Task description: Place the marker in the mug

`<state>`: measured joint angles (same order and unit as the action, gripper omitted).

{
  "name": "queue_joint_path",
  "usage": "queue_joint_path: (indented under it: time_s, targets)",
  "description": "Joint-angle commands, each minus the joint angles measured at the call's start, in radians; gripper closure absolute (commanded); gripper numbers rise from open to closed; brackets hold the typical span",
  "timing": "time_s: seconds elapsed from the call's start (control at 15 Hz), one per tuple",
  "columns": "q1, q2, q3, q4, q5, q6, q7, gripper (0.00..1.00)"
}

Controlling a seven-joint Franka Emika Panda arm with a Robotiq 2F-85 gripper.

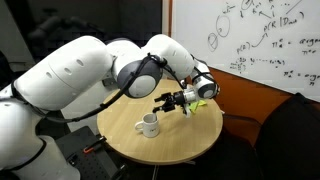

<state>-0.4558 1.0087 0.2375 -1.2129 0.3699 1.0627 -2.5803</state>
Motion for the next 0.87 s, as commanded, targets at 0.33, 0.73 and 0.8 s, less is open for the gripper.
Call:
queue_joint_path:
  time_s: [0.33, 0.73, 0.8]
  targets:
    - [0.049, -0.197, -0.091, -0.102, 0.149, -0.103, 0.059, 0.00]
    - [0.093, -0.289, -0.138, -0.185, 0.176, -0.107, 0.080, 0.00]
    - [0.102, -0.297, -0.146, -0.193, 0.161, -0.107, 0.070, 0.00]
